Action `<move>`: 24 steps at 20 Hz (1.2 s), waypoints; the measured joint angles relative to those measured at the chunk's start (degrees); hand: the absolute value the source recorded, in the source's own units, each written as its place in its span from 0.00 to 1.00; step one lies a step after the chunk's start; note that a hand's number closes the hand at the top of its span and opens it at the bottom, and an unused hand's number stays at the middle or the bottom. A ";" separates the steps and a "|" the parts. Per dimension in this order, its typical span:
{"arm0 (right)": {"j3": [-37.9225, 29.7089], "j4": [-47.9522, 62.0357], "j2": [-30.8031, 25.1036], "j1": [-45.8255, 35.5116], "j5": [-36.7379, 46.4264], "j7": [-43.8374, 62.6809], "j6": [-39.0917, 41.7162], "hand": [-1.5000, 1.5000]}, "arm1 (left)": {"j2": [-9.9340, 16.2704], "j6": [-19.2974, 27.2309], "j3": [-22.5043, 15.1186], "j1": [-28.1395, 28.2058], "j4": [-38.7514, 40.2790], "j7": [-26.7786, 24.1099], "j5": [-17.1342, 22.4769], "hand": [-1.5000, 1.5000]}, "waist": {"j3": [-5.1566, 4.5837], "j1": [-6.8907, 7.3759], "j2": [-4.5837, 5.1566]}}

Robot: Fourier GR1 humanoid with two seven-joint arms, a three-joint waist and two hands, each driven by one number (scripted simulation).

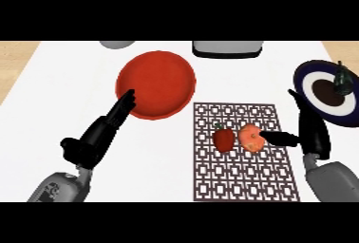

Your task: Pick the squash from the placemat and place it in the bowl

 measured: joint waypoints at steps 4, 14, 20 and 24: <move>3.69 -1.05 -3.27 -2.77 -2.09 10.97 14.43 0.00 | -0.74 0.50 -0.44 -0.51 0.33 0.34 -0.72 0.50 | -0.06 0.22 -0.01; 3.51 -5.60 -1.59 -15.20 -15.87 35.43 37.50 0.00 | -0.97 -0.89 0.34 0.41 -0.15 0.11 -0.86 0.50 | 0.15 0.32 0.06; 4.13 -3.36 1.32 -17.96 -17.33 38.26 39.15 0.00 | -1.16 -2.03 1.17 1.39 0.18 -0.43 -1.76 0.50 | 0.23 0.11 0.12; 5.53 -3.49 3.40 -18.01 -15.42 38.99 39.21 0.00 | -1.91 -1.87 1.80 1.60 -0.63 0.35 -2.58 0.50 | 0.25 0.02 0.10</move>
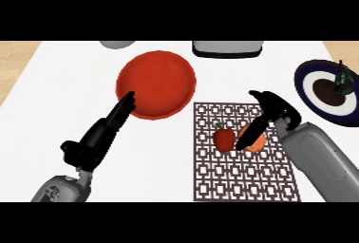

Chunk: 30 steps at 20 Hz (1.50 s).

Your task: Pick the squash from the placemat and place it in the bowl

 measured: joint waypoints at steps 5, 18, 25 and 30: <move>0.74 -2.07 0.22 2.25 4.45 -0.45 -0.49 0.00 | -0.75 -0.77 0.81 0.44 -0.46 0.27 -0.78 0.50 | 0.02 -0.22 -0.01; 1.60 -1.10 2.83 6.86 19.41 -2.06 -2.87 0.00 | -3.58 -1.80 2.47 0.19 -0.60 1.77 -3.22 0.50 | 0.04 -0.26 0.04; -1.28 3.28 5.13 8.84 22.90 -3.74 -2.84 0.00 | -3.48 -3.99 4.06 1.99 -1.86 1.89 -3.77 0.50 | 0.04 -0.12 0.06; -3.88 7.17 7.11 9.96 25.53 -6.71 -2.81 0.00 | -4.44 -5.61 5.74 1.49 -0.98 1.62 -4.67 0.50 | 0.05 -0.14 0.10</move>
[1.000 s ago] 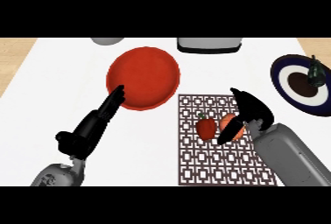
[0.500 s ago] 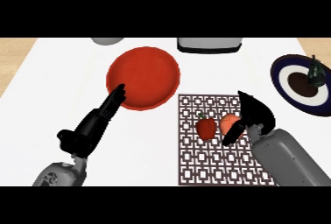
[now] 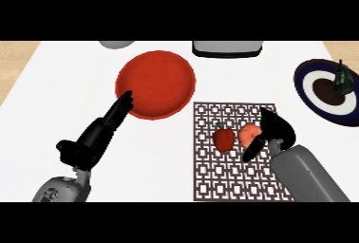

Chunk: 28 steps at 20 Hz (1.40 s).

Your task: Pick the squash from the placemat and place it in the bowl

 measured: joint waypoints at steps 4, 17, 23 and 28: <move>-1.83 -0.87 1.38 1.72 2.25 -0.63 0.37 0.00 | -1.25 -0.78 0.75 0.72 -0.86 0.60 -1.14 0.50 | 0.00 -0.06 -0.03; -4.97 7.07 5.61 -1.62 11.40 -10.11 -4.33 1.00 | -4.44 -2.42 2.00 1.03 -1.37 1.31 -4.17 0.50 | -0.02 0.17 -0.01; 4.46 10.94 14.52 -14.36 12.84 -1.39 -6.66 1.00 | -5.53 -4.74 -0.82 -1.85 -0.32 1.26 -4.40 0.50 | -0.05 7.40 1.38; 8.79 15.63 16.31 -24.19 11.06 2.10 -7.56 1.00 | -6.82 -6.07 -3.12 -4.68 0.46 1.61 -4.83 0.50 | -0.11 11.76 2.25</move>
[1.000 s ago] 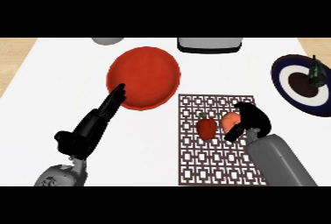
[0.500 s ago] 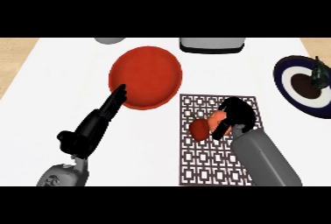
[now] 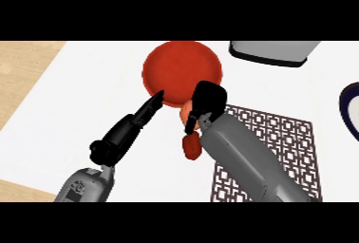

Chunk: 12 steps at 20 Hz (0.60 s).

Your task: Pick the squash from the placemat and place it in the bowl

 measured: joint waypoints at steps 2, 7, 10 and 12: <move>1.12 2.34 0.22 -3.77 0.53 1.37 -0.29 1.00 | -0.28 -0.27 -0.41 -0.67 0.42 0.12 -0.11 0.50 | -0.09 0.84 0.03; 3.63 6.97 0.39 -12.34 3.59 4.48 -1.99 1.00 | -1.04 -0.38 -0.86 -1.68 1.42 0.55 -0.18 0.50 | -0.20 1.28 -0.31; 4.21 8.41 0.39 -17.71 6.52 5.52 -3.90 1.00 | -1.25 -0.24 -0.69 -2.26 1.97 0.67 -0.26 0.50 | -0.22 0.97 -0.55; 4.23 9.04 0.30 -20.74 8.22 6.06 -5.36 1.00 | -1.20 -0.10 -0.26 -2.54 1.99 0.28 -0.24 0.50 | -0.22 0.85 -0.62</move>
